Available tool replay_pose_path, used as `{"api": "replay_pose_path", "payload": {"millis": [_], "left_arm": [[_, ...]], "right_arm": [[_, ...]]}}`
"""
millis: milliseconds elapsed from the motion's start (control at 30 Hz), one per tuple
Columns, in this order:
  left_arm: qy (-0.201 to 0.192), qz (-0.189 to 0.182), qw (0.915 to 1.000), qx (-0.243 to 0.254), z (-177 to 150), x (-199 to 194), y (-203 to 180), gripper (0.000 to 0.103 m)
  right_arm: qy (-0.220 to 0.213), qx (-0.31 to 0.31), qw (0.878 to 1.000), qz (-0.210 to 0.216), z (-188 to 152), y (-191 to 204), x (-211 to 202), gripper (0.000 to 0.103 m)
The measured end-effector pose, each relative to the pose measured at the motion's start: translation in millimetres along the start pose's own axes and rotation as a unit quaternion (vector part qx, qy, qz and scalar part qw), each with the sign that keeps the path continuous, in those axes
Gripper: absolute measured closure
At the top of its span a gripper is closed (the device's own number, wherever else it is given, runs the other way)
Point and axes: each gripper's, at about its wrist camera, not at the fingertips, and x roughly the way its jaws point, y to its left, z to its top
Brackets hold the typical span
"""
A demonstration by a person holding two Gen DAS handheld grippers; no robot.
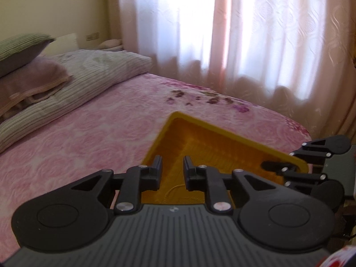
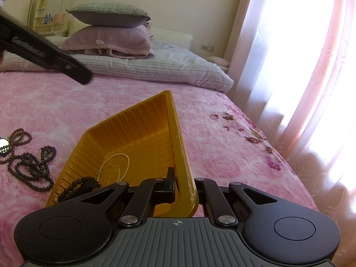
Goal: Organize jewelry
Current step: 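Reach the left gripper to the black-strap watch on the pile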
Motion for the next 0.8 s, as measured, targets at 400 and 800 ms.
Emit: {"api": "replay_pose_path", "payload": {"millis": [400,800], "left_arm": [[0.008,0.143,0.9837,-0.109,-85,-71,108,0.082],[0.042,0.216,0.9529,-0.208,-188,-91,121,0.081]], "right_arm": [[0.003,0.003,1.000,-0.001,0,0,-1,0.097],[0.008,0.000,1.000,-0.005,-1,-1,-2,0.097]]}}
